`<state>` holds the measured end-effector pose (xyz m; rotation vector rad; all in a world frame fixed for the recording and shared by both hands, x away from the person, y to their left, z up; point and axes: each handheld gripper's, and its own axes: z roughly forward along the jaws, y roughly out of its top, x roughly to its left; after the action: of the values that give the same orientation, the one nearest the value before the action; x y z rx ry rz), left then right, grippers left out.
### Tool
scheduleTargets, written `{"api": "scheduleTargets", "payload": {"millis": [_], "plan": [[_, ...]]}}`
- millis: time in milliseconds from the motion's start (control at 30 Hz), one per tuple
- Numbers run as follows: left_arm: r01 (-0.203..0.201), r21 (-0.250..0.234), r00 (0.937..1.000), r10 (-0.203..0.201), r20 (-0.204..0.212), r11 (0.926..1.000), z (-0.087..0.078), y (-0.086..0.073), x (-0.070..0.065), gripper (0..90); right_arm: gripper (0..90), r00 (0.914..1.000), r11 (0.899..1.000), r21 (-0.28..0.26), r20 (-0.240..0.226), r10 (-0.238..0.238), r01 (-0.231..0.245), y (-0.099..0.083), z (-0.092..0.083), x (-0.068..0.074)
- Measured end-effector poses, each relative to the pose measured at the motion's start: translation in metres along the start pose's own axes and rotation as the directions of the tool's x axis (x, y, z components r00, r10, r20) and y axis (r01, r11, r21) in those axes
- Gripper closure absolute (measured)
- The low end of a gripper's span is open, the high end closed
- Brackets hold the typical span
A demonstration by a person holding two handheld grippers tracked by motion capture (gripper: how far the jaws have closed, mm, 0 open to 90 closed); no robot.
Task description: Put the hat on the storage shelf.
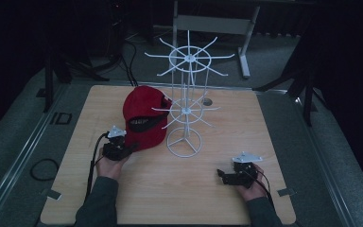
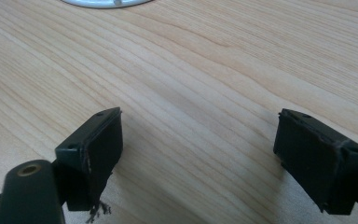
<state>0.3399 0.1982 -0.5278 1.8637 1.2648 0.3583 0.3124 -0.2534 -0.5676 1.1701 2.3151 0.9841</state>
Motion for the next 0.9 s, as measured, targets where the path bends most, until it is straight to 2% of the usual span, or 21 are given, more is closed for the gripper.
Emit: {"api": "scheduleTargets", "payload": {"millis": [400,900], "plan": [[0.037,-0.066,0.9984,-0.039,-0.04,0.9972,-0.017,0.005,0.01,85.8,15.3,1.0,1.0,0.0,0.0,0.0,0.0,0.0,0.0,0.0],[0.037,-0.123,0.9968,-0.045,-0.067,0.9918,-0.034,0.019,0.014,85.7,15.3,1.0,1.0,0.002,0.0,0.001,-0.001,0.0,0.0,0.0]]}}
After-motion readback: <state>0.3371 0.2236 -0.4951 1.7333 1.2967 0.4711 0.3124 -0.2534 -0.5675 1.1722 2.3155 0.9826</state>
